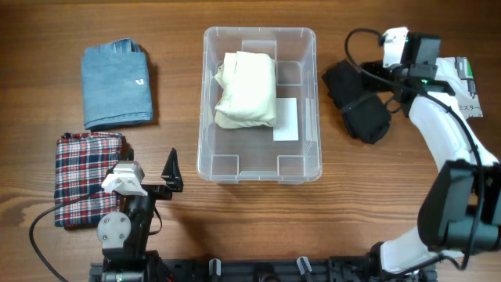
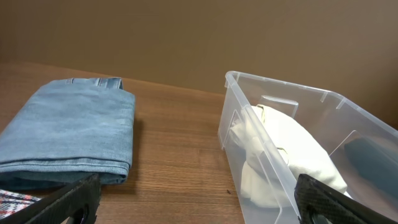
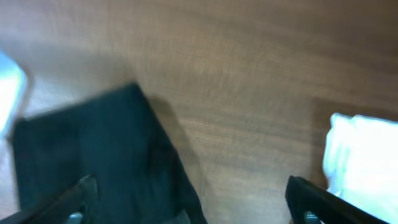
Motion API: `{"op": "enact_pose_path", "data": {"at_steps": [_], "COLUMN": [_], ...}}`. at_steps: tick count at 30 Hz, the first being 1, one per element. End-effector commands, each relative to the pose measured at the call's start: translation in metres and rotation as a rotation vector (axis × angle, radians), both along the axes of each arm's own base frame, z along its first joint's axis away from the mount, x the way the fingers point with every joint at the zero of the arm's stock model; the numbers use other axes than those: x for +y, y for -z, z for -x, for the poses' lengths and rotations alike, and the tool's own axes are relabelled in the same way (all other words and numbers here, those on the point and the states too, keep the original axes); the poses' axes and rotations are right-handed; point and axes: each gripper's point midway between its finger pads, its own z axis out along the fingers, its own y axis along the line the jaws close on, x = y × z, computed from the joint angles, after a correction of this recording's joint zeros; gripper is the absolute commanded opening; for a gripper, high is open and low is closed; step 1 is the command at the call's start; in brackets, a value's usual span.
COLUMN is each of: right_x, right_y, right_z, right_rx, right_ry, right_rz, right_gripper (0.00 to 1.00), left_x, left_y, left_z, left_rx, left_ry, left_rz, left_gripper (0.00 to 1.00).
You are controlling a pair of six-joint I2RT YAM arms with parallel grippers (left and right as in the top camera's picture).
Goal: Pack container
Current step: 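Grasp the black garment with the right gripper and drag it outward, then regrasp the black garment at its end with the right gripper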
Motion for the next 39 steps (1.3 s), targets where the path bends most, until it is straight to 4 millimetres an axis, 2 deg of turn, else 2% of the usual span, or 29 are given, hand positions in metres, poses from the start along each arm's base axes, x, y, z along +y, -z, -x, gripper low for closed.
{"op": "enact_pose_path", "data": {"at_steps": [1,7,15,19,25,30,35,39], "right_x": [0.000,0.018,0.031,0.034,0.029,0.018,0.031,0.038], "right_y": [0.022,0.038,0.079,0.092,0.094,0.096,0.099,0.103], "right_z": [0.004,0.006,0.032,0.037,0.037,0.042,0.058,0.069], "right_rx": [0.063,0.092,0.244,0.283,0.298,0.325,0.398,0.428], "right_ry": [-0.082,-0.145,-0.247,-0.232,-0.091,0.103,0.072,-0.035], "right_rz": [0.057,-0.033,-0.083,-0.113,-0.196,-0.303,-0.372,-0.348], "right_gripper": [1.00,1.00,0.98,0.98,1.00,1.00,1.00,1.00], "left_x": [0.001,0.001,0.001,0.001,0.001,0.001,0.001,0.001], "left_y": [0.003,0.003,0.002,0.003,0.003,0.003,0.002,0.003], "left_z": [0.000,0.000,0.000,0.000,0.000,0.000,0.000,0.000], "left_rx": [0.002,0.002,0.002,0.002,0.002,0.002,0.002,0.002], "left_ry": [-0.003,-0.003,-0.003,-0.003,-0.003,-0.003,-0.003,-0.003], "left_rz": [-0.019,-0.019,-0.019,-0.019,-0.019,-0.019,-0.019,-0.019], "left_gripper": [1.00,1.00,1.00,1.00,1.00,1.00,1.00,1.00]}}
